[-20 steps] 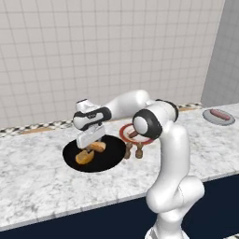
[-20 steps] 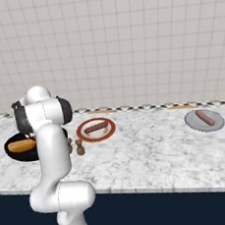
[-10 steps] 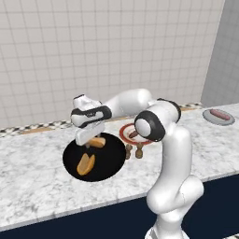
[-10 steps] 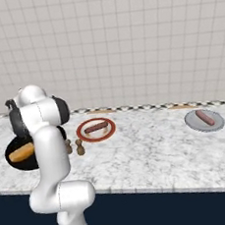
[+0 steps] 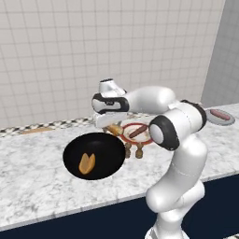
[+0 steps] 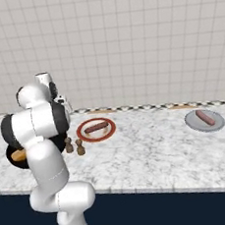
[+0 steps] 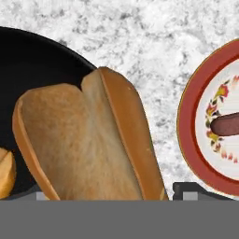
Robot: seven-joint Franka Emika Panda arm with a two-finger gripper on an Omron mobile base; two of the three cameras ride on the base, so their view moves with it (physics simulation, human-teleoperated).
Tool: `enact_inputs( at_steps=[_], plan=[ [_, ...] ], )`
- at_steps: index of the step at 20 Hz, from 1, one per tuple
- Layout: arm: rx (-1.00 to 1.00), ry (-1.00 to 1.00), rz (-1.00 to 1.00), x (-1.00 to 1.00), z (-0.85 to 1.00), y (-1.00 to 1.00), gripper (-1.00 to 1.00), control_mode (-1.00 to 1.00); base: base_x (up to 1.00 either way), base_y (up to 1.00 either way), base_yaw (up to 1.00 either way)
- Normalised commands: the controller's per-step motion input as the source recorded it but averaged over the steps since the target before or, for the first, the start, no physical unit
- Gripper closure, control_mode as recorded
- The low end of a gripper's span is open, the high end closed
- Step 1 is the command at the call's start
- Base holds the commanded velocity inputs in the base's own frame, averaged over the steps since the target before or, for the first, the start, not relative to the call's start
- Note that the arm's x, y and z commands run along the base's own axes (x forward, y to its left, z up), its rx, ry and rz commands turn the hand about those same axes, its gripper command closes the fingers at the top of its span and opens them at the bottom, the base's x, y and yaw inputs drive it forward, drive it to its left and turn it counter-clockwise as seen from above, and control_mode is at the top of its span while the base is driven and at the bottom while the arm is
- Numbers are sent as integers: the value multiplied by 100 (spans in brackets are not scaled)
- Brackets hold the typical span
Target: Place one bun and one sausage from the bowl on each plate.
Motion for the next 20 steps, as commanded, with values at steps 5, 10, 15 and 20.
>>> enact_inputs(
  at_steps=[5,10,15,20],
  plan=[
    [12,0,-47,44,32,-100,100,-100,0,0,0],
    [15,2,-66,38,11,-97,100,-100,0,0,0],
    [12,10,-92,3,-36,-55,100,-100,0,0,0],
    [2,14,-76,8,-53,-3,100,-100,0,0,0]
  ],
)
